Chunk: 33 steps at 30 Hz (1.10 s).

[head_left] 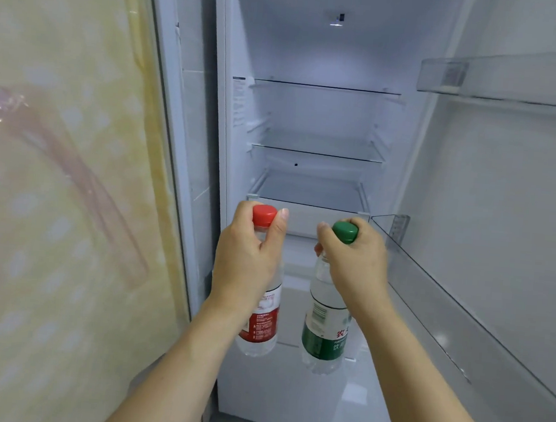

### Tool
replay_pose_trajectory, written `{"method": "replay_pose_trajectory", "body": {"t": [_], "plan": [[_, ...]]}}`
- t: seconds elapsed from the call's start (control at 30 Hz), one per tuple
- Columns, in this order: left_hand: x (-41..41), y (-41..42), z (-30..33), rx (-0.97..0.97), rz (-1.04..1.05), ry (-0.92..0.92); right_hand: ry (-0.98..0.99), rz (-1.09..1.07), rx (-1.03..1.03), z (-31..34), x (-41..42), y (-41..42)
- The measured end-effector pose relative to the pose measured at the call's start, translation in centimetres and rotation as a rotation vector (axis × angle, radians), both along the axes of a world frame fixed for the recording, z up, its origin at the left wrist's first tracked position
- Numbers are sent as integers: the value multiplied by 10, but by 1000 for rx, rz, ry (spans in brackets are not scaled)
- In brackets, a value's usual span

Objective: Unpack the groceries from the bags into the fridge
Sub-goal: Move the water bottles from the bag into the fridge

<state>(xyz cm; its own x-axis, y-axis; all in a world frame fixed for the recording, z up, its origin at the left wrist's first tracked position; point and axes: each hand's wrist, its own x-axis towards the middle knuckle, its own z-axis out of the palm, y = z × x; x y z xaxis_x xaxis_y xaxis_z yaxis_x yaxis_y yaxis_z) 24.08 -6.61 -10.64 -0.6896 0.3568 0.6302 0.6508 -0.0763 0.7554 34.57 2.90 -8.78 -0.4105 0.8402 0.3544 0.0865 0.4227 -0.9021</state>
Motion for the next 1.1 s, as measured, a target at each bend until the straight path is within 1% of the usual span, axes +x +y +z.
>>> {"method": "replay_pose_trajectory", "body": {"t": [0.13,0.27,0.33,0.57,0.77,0.97,1.1], "plan": [[-18,25,4,7,50,-13,7,27,4,5,-23,30],[-35,42,5,10,85,13,21,50,-25,2,-49,53],[-50,52,5,4,79,-3,20,44,-35,0,-64,64],[-123,95,0,-30,27,-25,23,-14,-36,-5,-131,102],[-178,129,3,-45,-4,5,27,-53,-49,-2,-185,131],[-217,170,0,-14,-13,-1,89,-117,-65,-3,-219,167],[-234,199,-2,4,23,9,144,-147,-45,-1,-235,194]]}}
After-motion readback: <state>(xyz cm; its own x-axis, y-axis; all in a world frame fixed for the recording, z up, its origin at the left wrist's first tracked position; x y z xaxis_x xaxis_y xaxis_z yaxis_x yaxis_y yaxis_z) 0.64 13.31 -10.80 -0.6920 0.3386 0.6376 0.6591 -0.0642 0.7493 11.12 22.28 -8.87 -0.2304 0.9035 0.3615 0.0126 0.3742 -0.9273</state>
